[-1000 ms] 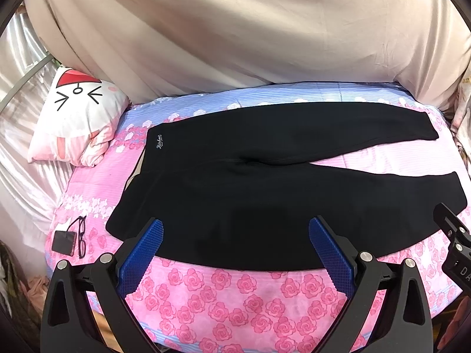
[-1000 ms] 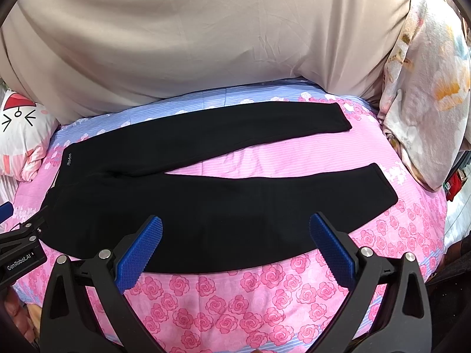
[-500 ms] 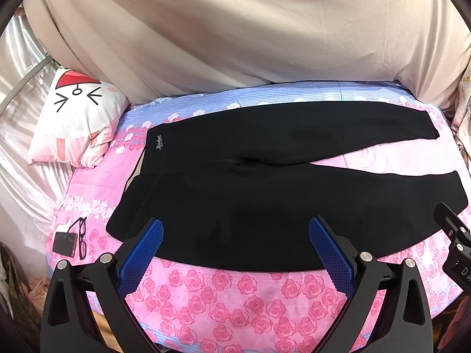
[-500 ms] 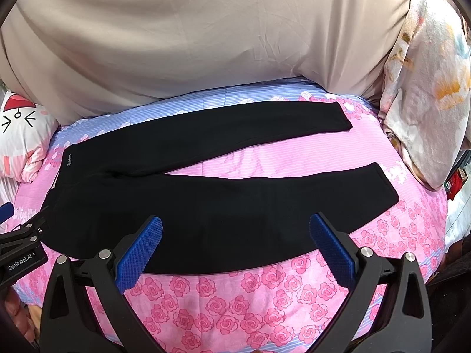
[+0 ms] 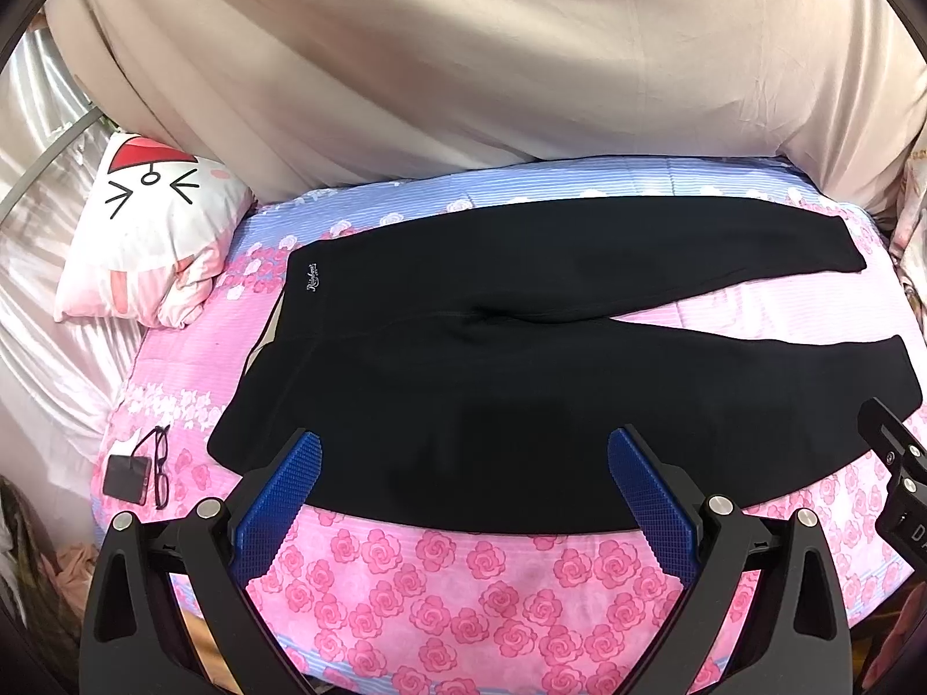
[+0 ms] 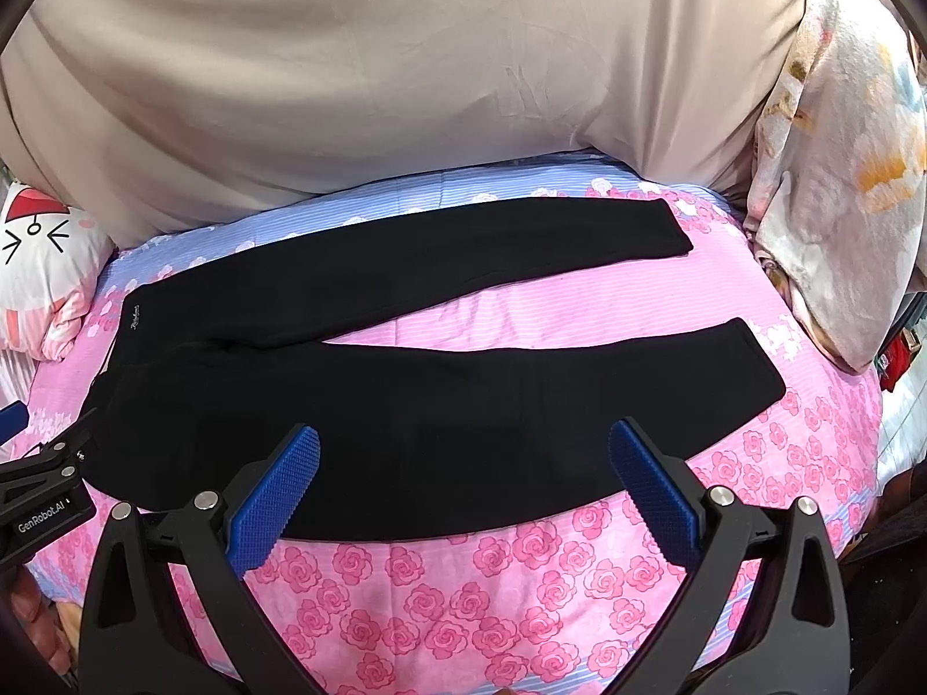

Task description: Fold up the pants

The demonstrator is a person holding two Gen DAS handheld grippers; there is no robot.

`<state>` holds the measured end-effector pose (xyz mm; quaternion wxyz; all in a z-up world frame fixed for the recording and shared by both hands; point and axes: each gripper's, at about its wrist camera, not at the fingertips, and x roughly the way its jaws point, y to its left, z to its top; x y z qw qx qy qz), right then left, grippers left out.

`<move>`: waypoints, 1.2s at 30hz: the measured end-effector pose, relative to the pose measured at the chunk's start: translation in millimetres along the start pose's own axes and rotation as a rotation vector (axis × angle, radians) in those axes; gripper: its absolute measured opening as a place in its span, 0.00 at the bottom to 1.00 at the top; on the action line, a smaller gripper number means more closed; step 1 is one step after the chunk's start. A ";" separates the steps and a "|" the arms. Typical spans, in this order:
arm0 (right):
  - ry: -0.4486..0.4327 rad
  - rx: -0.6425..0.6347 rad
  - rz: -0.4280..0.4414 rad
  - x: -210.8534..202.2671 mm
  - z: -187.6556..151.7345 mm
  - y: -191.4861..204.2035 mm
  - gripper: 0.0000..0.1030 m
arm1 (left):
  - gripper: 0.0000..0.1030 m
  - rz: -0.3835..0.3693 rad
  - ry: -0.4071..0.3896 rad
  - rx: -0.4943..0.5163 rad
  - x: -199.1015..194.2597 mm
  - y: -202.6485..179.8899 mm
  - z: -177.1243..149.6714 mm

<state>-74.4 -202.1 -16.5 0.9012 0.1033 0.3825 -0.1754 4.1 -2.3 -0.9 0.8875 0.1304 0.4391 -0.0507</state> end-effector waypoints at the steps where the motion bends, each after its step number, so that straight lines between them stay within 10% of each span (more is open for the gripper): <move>1: 0.000 0.001 0.000 0.1 -0.3 -0.5 0.96 | 0.95 -0.002 0.000 0.000 0.0 0.1 0.3; 36: 0.008 0.005 0.003 -0.7 0.4 -1.4 0.96 | 0.95 -0.001 0.003 0.009 1.7 -3.7 2.8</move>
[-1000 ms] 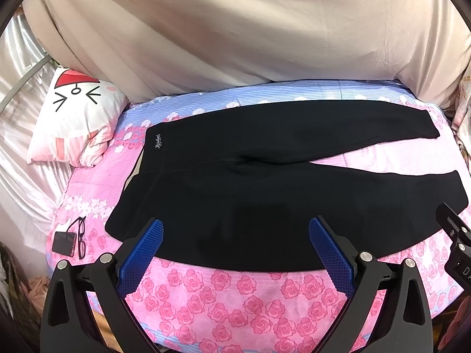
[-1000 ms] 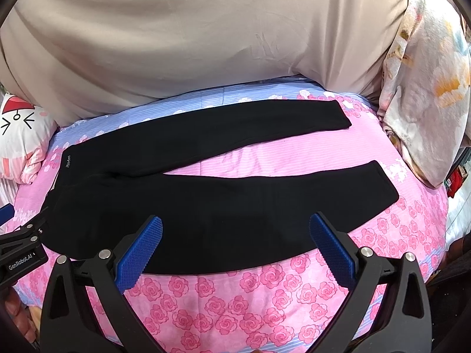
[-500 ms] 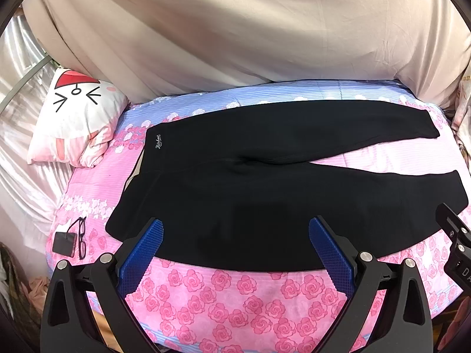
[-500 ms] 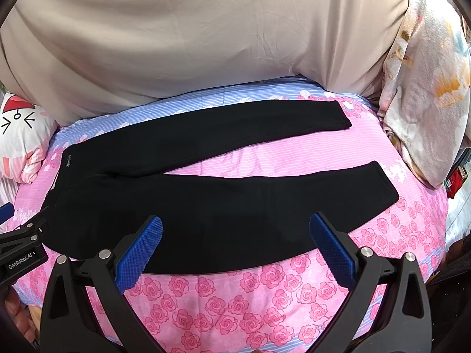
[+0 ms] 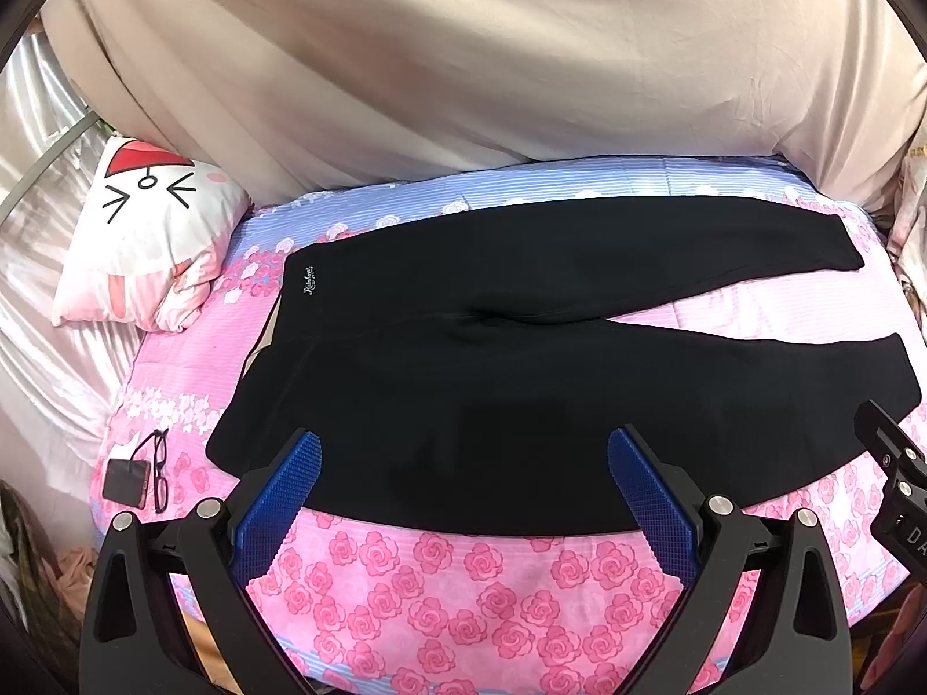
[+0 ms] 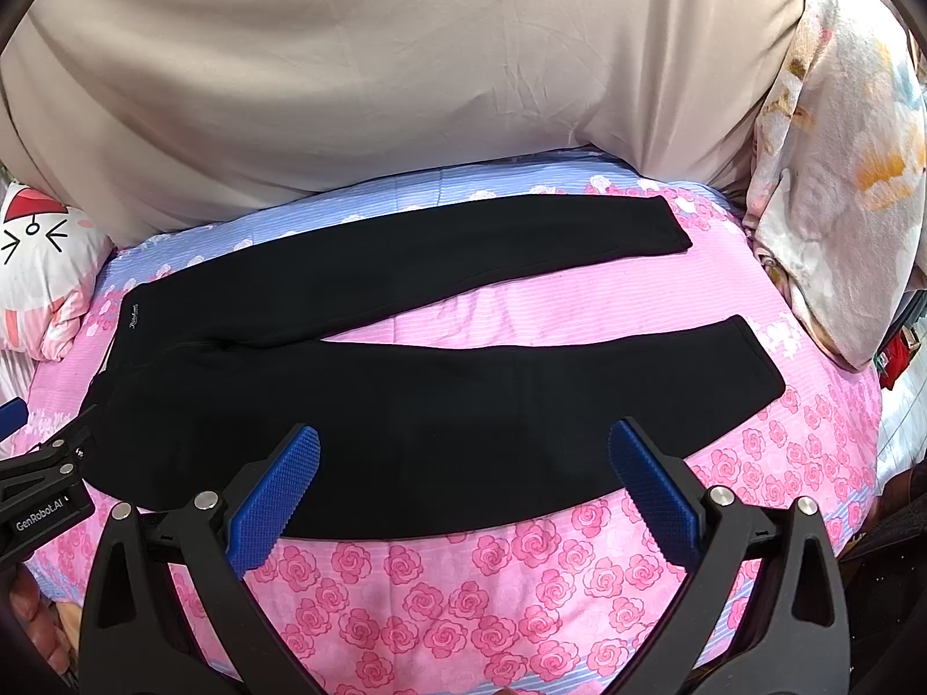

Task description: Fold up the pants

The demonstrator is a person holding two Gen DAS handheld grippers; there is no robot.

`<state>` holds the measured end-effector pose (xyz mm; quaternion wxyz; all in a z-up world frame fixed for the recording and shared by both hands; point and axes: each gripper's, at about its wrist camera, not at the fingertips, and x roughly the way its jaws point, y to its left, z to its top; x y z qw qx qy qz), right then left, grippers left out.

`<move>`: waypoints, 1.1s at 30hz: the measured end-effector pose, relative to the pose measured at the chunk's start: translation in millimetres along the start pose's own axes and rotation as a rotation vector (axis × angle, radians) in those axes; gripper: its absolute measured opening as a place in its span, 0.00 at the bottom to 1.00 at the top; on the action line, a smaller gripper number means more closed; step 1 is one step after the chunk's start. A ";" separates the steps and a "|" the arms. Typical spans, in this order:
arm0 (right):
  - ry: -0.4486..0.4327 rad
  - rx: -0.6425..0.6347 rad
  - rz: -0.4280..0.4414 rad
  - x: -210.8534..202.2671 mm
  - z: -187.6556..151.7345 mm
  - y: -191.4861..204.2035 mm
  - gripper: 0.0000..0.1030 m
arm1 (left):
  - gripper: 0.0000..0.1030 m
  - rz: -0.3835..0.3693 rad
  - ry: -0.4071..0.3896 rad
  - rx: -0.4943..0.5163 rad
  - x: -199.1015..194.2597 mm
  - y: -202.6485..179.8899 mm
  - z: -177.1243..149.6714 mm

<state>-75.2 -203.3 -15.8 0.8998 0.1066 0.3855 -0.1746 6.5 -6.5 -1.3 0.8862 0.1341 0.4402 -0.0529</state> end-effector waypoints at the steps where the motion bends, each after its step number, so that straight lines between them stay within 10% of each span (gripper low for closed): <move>1: 0.001 -0.001 -0.001 0.5 0.1 -0.3 0.96 | 0.95 0.001 0.001 0.001 0.4 -0.7 -0.2; 8: 0.023 0.020 0.005 24.5 12.7 -28.2 0.96 | 0.95 -0.003 0.005 -0.003 16.6 5.9 5.6; 23: 0.012 0.222 -0.055 231.7 169.1 -270.8 0.93 | 0.95 0.127 0.038 -0.198 139.3 50.9 79.0; 30: 0.092 0.200 0.015 320.9 204.3 -299.6 0.42 | 0.95 0.153 0.062 -0.219 186.8 55.1 101.5; 33: 0.123 0.179 0.034 349.6 211.5 -305.6 0.40 | 0.95 0.151 0.074 -0.242 204.7 67.8 108.1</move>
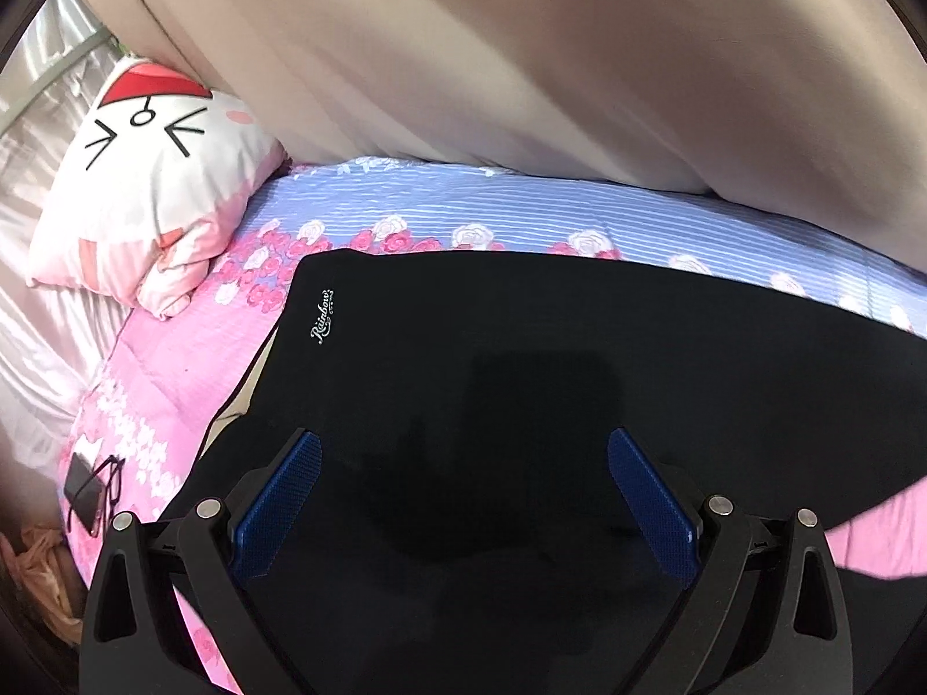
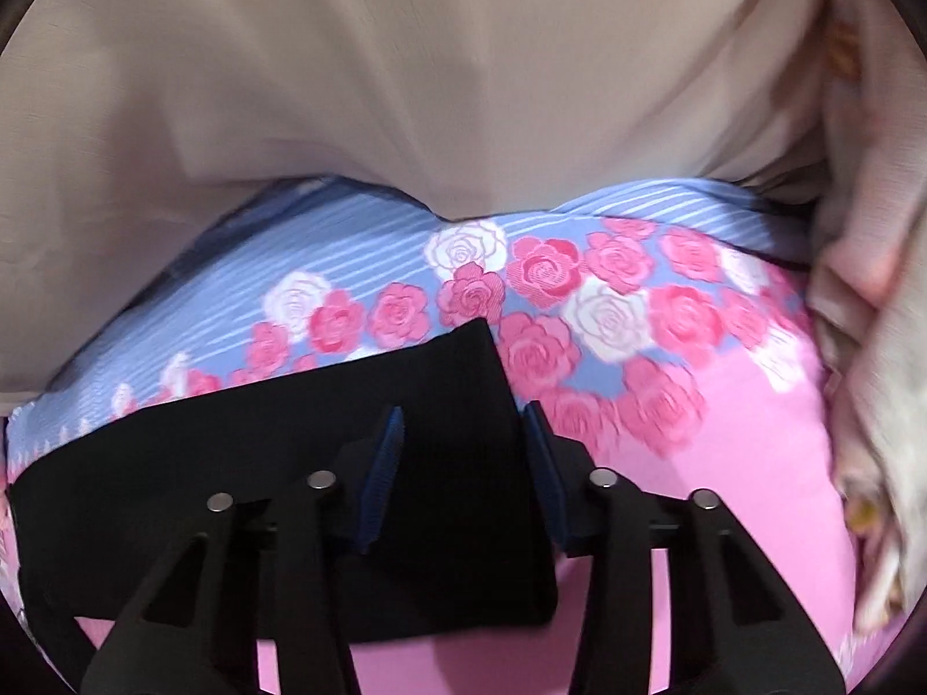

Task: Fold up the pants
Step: 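Grasp the pants waistband with the right tool while the left tool grasps it at the label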

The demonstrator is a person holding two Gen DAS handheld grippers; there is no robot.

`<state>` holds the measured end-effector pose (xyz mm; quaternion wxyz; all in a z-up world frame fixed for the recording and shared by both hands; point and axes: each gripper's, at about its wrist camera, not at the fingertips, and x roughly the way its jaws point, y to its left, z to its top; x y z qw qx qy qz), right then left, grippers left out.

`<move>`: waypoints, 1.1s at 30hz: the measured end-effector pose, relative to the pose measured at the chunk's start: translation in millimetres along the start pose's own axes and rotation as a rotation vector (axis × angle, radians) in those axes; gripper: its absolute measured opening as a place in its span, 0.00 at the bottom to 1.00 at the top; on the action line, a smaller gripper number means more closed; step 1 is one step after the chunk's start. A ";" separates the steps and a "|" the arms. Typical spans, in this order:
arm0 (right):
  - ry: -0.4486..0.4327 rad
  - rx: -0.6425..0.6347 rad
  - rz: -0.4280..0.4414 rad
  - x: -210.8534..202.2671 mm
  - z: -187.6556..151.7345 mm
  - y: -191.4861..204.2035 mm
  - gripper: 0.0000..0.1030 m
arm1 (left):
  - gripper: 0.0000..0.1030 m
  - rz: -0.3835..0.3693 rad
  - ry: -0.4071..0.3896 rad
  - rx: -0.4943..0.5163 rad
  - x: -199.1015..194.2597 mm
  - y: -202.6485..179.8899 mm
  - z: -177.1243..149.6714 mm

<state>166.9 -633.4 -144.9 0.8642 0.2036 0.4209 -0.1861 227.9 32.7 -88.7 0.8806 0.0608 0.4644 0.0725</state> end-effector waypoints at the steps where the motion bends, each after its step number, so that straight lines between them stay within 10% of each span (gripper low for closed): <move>1: 0.001 -0.005 0.009 4.9 1.7 -0.4 0.38 | 0.95 0.003 0.002 -0.009 6.7 5.6 5.2; 10: -0.025 -0.049 0.053 9.8 4.0 -2.9 0.15 | 0.95 0.166 0.014 -0.056 88.7 96.3 66.8; 19: -0.034 -0.025 0.008 8.2 0.7 7.1 0.16 | 0.92 0.026 0.141 -0.123 192.1 149.3 111.5; 21: -0.034 -0.020 -0.003 8.2 0.3 9.5 0.22 | 0.58 -0.045 0.154 -0.112 199.9 147.4 111.8; 26: -0.015 -0.032 -0.008 9.7 2.9 21.5 0.15 | 0.23 -0.158 0.162 -0.068 197.0 142.6 111.5; 33: -0.120 -0.068 0.039 -36.1 12.3 41.8 0.10 | 0.07 -0.278 0.035 -0.080 123.0 160.7 110.5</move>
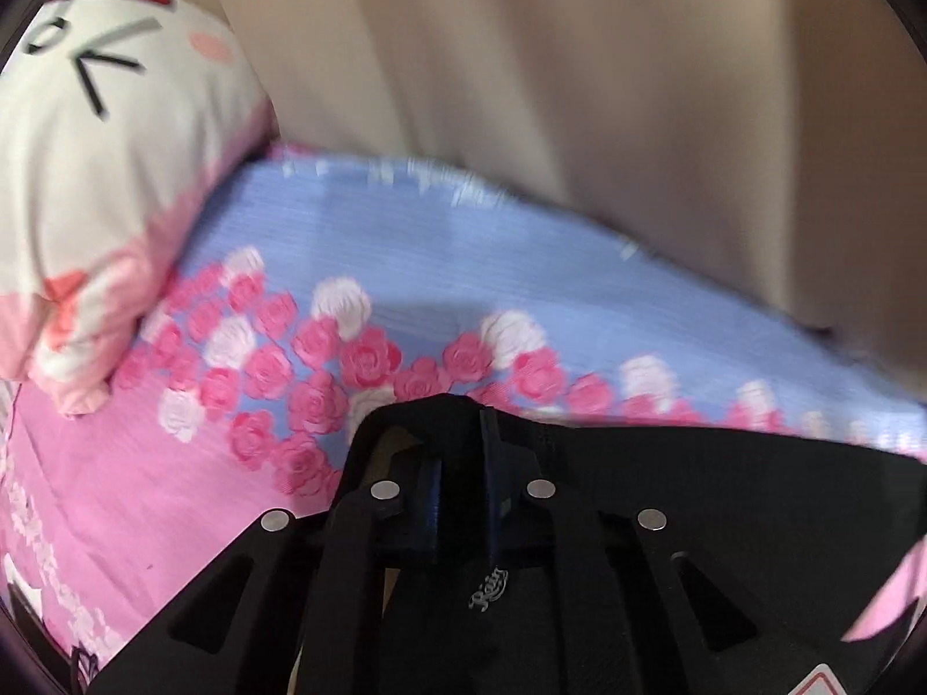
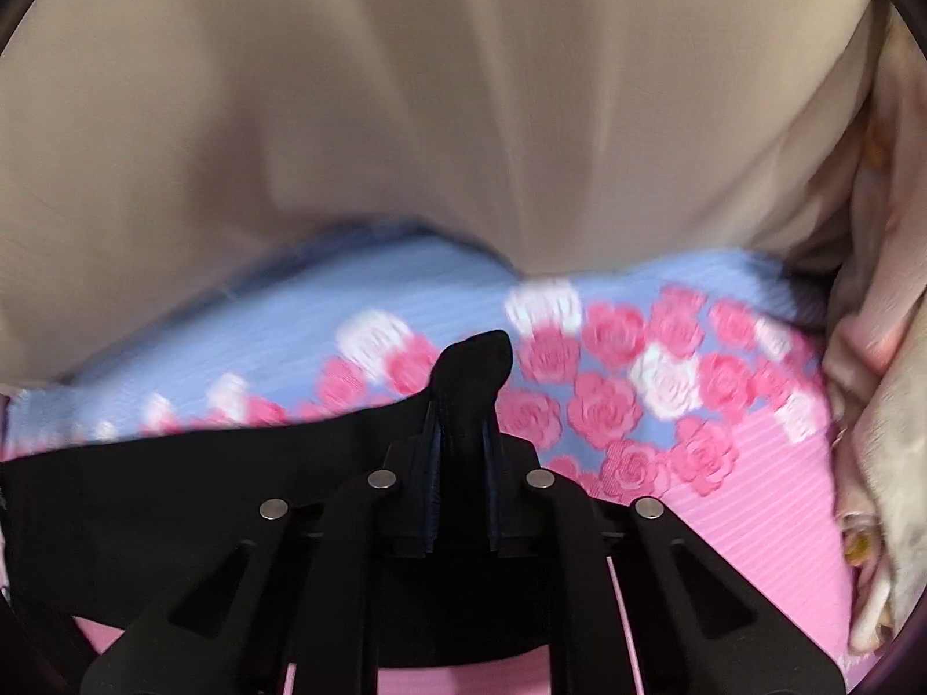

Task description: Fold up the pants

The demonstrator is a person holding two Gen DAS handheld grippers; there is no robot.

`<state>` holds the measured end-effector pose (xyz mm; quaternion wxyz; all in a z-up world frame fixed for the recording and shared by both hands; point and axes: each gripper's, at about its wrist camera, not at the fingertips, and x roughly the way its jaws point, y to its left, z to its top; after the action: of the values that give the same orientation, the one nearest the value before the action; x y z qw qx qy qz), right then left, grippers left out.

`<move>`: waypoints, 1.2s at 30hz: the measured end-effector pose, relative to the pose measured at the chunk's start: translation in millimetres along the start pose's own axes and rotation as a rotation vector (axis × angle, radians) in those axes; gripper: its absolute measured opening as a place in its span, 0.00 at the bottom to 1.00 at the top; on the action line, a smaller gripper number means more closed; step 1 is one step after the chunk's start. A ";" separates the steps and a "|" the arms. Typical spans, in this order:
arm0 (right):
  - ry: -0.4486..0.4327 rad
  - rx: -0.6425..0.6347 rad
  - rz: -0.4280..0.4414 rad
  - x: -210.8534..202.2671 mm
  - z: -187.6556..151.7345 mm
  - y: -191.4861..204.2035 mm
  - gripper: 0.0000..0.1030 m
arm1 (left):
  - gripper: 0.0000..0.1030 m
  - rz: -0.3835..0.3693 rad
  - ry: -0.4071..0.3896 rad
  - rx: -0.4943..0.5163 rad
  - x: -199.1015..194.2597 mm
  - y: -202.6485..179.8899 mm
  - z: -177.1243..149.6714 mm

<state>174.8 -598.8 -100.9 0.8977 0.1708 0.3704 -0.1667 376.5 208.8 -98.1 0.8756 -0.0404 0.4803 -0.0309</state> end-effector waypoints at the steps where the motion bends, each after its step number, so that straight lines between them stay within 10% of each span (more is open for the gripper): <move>1: -0.027 -0.007 0.017 -13.7 3.1 2.0 0.10 | 0.06 -0.023 -0.017 -0.002 -16.9 0.9 -1.6; 11: -0.178 -0.183 0.187 -180.8 -27.6 18.5 0.10 | 0.05 -0.172 -0.104 0.073 -180.8 1.0 -76.1; 16: -0.121 -0.271 0.171 -233.3 -82.1 8.1 0.11 | 0.05 -0.152 -0.039 0.056 -220.3 20.6 -144.8; 26: 0.258 -0.246 0.016 -173.9 -228.8 -46.8 0.14 | 0.07 0.059 0.249 -0.034 -126.1 69.6 -267.3; 36: 0.241 -0.169 -0.065 -230.1 -243.6 -73.2 0.68 | 0.25 0.102 0.227 -0.030 -136.1 88.7 -237.2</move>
<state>-158.7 -519.1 -110.8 0.8519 0.1016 0.4937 -0.1423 104.7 300.0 -119.8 0.8153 -0.0252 0.5782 0.0165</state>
